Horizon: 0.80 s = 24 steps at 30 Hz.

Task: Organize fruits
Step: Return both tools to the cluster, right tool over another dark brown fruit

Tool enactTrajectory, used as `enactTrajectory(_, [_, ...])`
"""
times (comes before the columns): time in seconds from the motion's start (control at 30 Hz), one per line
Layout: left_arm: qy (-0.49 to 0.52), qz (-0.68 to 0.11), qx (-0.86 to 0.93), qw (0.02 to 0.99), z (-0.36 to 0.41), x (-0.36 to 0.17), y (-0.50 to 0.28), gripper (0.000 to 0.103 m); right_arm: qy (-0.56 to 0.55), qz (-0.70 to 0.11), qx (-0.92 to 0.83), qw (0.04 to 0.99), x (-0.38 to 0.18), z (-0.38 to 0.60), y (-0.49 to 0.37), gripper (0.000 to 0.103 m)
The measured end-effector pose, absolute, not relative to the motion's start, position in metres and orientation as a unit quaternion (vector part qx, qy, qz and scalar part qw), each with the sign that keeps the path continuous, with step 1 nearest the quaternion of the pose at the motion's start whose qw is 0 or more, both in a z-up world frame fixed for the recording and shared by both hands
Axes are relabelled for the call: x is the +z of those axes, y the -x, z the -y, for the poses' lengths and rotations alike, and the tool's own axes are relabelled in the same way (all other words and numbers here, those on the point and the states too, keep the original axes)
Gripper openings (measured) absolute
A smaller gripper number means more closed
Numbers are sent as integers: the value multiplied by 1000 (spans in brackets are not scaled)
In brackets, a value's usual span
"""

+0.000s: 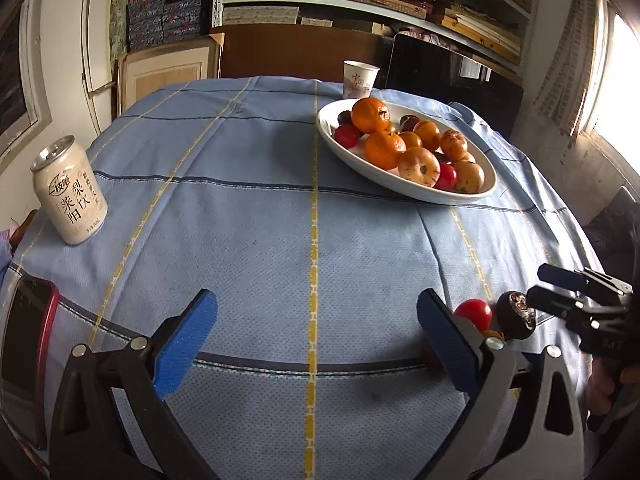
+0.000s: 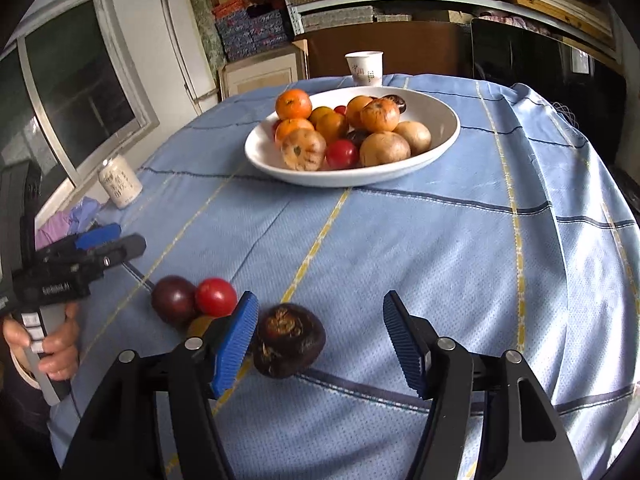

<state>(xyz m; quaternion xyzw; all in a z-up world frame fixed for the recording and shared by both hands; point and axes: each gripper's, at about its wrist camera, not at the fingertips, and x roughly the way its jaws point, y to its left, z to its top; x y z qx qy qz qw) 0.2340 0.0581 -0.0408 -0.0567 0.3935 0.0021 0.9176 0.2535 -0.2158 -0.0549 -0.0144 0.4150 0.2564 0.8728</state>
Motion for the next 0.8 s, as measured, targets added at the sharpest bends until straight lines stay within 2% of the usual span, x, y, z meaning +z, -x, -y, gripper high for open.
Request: enactTrajectory(0.8, [54,-394,8,918,-58,-41,-234,98,46,-430,262,863,-64,207,-246,66])
